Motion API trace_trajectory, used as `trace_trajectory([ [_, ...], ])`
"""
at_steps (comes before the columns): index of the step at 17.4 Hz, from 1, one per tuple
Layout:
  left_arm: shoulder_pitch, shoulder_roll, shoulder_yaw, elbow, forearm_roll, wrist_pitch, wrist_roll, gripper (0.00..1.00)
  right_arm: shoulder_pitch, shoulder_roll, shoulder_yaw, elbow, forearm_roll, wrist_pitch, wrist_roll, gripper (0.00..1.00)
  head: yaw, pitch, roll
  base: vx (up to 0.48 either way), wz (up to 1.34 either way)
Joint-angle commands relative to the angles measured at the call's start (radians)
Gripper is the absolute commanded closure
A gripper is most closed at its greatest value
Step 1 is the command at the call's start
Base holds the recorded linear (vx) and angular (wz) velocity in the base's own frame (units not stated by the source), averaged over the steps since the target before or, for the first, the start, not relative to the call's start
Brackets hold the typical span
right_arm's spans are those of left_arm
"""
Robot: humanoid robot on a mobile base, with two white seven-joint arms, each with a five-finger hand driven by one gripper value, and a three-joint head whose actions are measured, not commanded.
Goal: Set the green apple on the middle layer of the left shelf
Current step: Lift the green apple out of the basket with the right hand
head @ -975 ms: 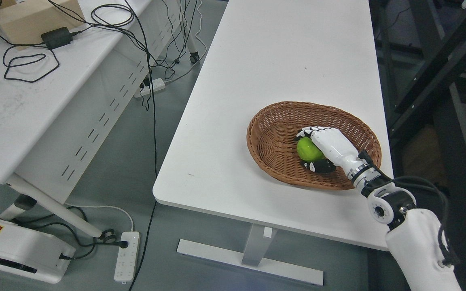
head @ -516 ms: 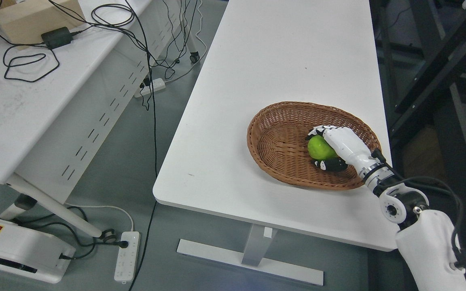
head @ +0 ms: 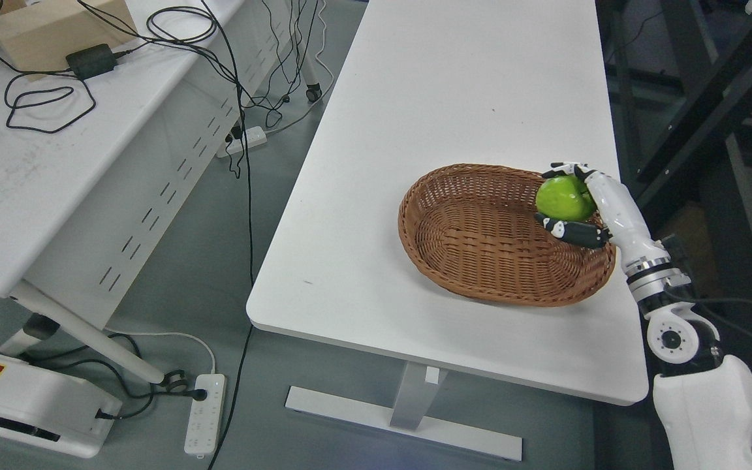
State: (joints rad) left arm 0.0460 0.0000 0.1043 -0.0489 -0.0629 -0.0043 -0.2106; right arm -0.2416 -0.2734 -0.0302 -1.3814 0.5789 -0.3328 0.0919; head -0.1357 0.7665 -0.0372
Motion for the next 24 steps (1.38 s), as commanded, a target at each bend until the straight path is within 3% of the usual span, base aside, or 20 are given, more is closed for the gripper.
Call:
trace_trajectory([
  [1, 0.0, 0.017, 0.0, 0.0, 0.0, 0.0, 0.0, 0.0, 0.08, 0.189, -0.232, -0.05, -0.068, 0.063, -0.15, 1.0, 0.0, 0.0, 0.0, 0.0, 0.0],
  [5, 0.0, 0.017, 0.0, 0.0, 0.0, 0.0, 0.0, 0.0, 0.169, 0.256, -0.232, -0.109, -0.07, 0.081, -0.247, 1.0, 0.0, 0.0, 0.0, 0.0, 0.0],
  [9, 0.0, 0.017, 0.0, 0.0, 0.0, 0.0, 0.0, 0.0, 0.254, 0.256, -0.194, -0.182, -0.074, 0.147, -0.314, 1.0, 0.0, 0.0, 0.0, 0.0, 0.0],
  [24, 0.0, 0.017, 0.0, 0.0, 0.0, 0.0, 0.0, 0.0, 0.243, 0.256, -0.109, -0.223, -0.149, 0.166, -0.3, 1.0, 0.0, 0.0, 0.0, -0.037, -0.02],
])
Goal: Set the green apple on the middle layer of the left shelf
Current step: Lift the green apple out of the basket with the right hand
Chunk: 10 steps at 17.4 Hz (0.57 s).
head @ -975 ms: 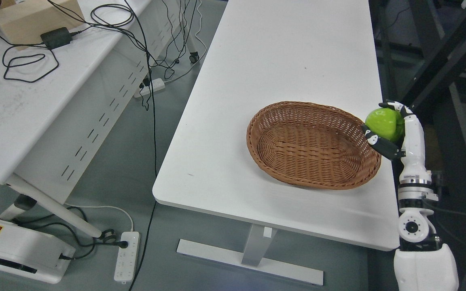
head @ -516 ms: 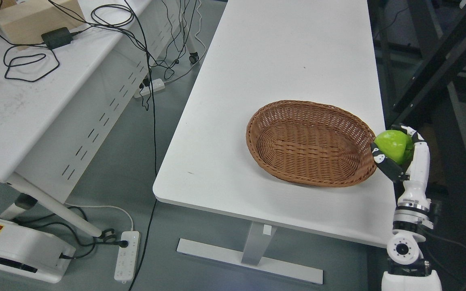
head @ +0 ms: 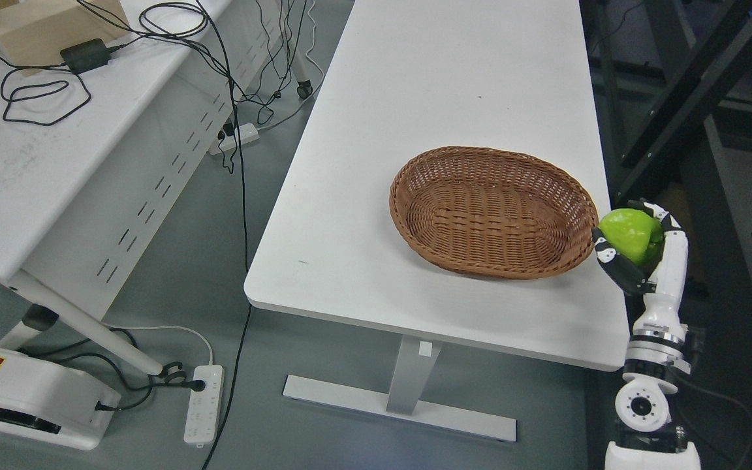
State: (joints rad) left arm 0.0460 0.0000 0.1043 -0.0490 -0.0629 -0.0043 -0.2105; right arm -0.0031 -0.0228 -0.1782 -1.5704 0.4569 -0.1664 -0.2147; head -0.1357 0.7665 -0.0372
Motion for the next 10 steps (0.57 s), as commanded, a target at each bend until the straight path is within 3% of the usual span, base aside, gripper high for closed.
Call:
trace_trajectory([
  [1, 0.0, 0.017, 0.0, 0.0, 0.0, 0.0, 0.0, 0.0, 0.005, 0.005, 0.06, -0.034, -0.043, -0.004, 0.006, 1.0, 0.0, 0.0, 0.0, -0.097, -0.03],
  [10, 0.0, 0.017, 0.0, 0.0, 0.0, 0.0, 0.0, 0.0, 0.025, 0.005, 0.106, -0.033, -0.084, -0.01, 0.005, 1.0, 0.0, 0.0, 0.0, -0.122, 0.06],
])
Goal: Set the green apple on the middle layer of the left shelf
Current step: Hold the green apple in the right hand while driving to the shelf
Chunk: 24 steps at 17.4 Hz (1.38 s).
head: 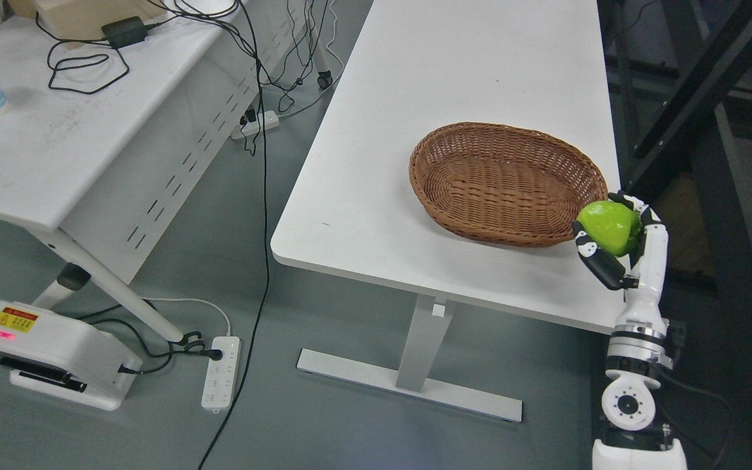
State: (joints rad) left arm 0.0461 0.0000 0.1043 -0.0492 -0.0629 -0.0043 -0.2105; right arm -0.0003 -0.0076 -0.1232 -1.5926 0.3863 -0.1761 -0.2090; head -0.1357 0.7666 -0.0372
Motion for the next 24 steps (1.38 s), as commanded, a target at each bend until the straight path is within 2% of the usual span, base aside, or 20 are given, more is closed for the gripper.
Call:
trace_trajectory([
  [1, 0.0, 0.017, 0.0, 0.0, 0.0, 0.0, 0.0, 0.0, 0.022, -0.01, 0.051, -0.01, -0.014, 0.0, -0.001, 1.0, 0.0, 0.0, 0.0, -0.145, 0.13],
  [24, 0.0, 0.017, 0.0, 0.0, 0.0, 0.0, 0.0, 0.0, 0.026, -0.01, 0.054, -0.009, -0.014, 0.0, 0.0, 1.0, 0.0, 0.0, 0.0, -0.141, -0.14],
])
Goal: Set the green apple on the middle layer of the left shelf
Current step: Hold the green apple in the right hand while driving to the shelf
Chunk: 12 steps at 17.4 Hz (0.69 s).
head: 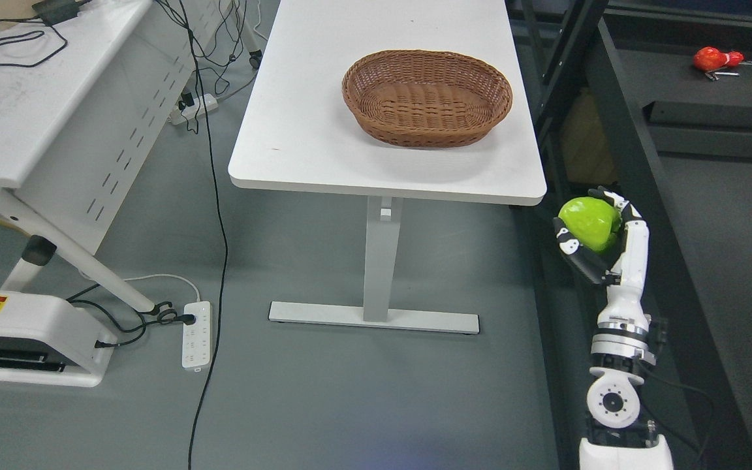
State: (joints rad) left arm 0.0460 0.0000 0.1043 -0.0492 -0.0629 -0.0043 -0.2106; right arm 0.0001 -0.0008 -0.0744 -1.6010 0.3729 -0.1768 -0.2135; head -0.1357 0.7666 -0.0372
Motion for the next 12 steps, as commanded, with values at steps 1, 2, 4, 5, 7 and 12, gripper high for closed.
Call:
trace_trajectory([
  [1, 0.0, 0.017, 0.0, 0.0, 0.0, 0.0, 0.0, 0.0, 0.026, -0.017, 0.005, -0.001, 0.0, 0.0, 0.005, 1.0, 0.0, 0.0, 0.0, -0.199, 0.0],
  [2, 0.0, 0.017, 0.0, 0.0, 0.0, 0.0, 0.0, 0.0, 0.026, -0.017, 0.007, -0.001, 0.0, 0.0, 0.005, 1.0, 0.0, 0.0, 0.0, -0.199, 0.0],
  [4, 0.0, 0.017, 0.0, 0.0, 0.0, 0.0, 0.0, 0.0, 0.026, -0.017, 0.007, -0.001, 0.0, 0.0, 0.005, 1.0, 0.0, 0.0, 0.0, -0.203, 0.03],
  [5, 0.0, 0.017, 0.0, 0.0, 0.0, 0.0, 0.0, 0.0, 0.026, -0.017, 0.007, -0.001, 0.0, 0.0, 0.005, 1.0, 0.0, 0.0, 0.0, -0.204, 0.07],
  [7, 0.0, 0.017, 0.0, 0.0, 0.0, 0.0, 0.0, 0.0, 0.026, -0.017, 0.005, -0.001, 0.0, 0.0, 0.003, 1.0, 0.0, 0.0, 0.0, -0.197, 0.08],
  [12, 0.0, 0.017, 0.0, 0.0, 0.0, 0.0, 0.0, 0.0, 0.026, -0.017, 0.008, -0.001, 0.0, 0.0, 0.003, 1.0, 0.0, 0.0, 0.0, -0.214, 0.07],
])
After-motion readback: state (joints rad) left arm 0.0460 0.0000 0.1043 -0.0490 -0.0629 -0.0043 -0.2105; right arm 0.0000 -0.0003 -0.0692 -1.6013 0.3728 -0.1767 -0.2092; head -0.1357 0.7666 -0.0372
